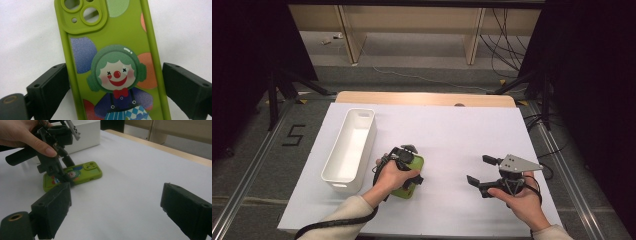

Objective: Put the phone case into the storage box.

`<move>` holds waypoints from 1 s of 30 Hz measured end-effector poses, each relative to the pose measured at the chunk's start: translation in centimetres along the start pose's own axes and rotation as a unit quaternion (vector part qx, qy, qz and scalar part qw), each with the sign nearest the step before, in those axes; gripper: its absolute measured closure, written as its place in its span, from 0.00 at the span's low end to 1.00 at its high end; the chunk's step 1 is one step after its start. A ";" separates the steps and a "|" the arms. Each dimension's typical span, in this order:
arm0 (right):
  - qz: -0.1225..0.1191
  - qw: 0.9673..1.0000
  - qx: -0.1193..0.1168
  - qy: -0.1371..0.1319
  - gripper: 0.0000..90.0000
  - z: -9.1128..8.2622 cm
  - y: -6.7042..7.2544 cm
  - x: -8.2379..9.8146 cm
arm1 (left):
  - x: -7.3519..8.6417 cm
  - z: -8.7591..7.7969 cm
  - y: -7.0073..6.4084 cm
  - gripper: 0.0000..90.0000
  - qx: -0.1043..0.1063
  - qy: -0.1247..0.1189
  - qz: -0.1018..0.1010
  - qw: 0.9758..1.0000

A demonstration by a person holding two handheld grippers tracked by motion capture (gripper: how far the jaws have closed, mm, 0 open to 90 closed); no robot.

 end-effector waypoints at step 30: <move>0.000 1.000 -0.002 0.001 0.13 0.0 0.0 0.0 | 0.0 0.1 -0.1 0.10 -0.006 -0.002 0.001 1.000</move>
Point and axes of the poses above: each handheld gripper's, and its own axes: z roughly forward along the jaws, x roughly out of its underside, y roughly to its left, the point moved 3 cm from there along z, roughly forward along the jaws, and after that the axes turned 9 degrees about -z, right-handed, at the moved point
